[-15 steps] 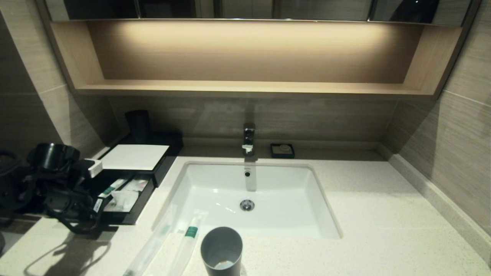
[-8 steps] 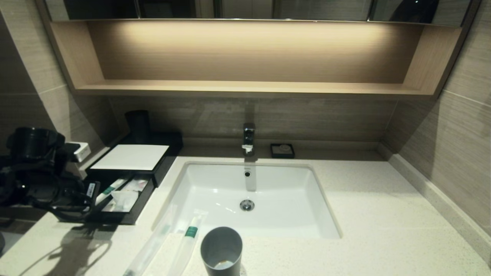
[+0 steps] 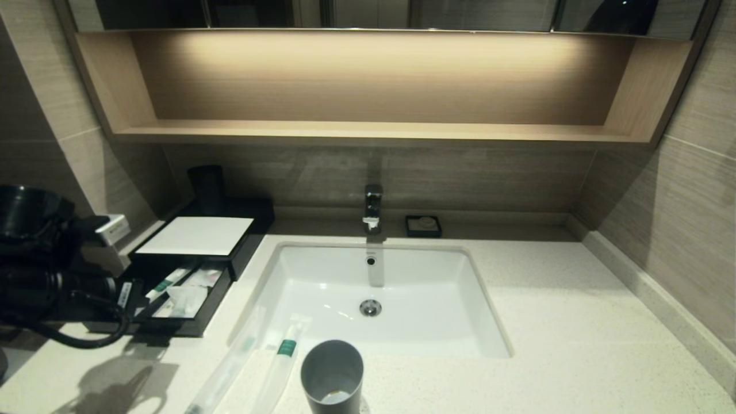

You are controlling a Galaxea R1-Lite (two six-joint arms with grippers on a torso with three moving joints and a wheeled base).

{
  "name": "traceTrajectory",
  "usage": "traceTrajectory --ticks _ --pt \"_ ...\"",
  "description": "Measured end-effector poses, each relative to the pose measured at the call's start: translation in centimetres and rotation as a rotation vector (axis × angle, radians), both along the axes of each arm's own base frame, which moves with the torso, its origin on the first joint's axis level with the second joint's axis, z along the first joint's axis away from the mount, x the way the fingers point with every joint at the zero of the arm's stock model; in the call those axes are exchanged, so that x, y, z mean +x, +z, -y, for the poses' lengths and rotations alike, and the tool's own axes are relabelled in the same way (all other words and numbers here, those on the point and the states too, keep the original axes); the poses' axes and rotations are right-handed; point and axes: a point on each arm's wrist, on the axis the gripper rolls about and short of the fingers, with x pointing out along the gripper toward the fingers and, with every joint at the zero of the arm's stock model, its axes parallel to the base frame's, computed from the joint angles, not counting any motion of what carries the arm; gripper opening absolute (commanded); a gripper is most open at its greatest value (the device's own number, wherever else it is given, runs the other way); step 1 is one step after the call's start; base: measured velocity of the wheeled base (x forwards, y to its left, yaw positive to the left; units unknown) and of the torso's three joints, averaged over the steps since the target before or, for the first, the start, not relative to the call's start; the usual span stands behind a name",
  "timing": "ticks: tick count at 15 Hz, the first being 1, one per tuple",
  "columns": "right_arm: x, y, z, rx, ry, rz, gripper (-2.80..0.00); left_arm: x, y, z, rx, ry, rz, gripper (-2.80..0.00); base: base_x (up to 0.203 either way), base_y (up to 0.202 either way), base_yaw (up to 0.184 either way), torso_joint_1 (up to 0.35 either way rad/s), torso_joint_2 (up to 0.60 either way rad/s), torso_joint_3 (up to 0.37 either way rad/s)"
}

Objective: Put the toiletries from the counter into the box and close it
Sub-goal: Open the drawer, then pick up the bathroom toiletry

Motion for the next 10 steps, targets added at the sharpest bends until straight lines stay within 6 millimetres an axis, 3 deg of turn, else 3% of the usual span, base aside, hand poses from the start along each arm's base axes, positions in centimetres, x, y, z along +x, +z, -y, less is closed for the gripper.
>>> traceTrajectory --ticks 10 --pt "0.0 0.0 0.0 0.0 0.0 0.0 -2.8 -2.8 -1.5 4.1 -0.029 -0.185 -0.13 -2.8 0.0 0.0 0.0 0.0 0.0 0.0"
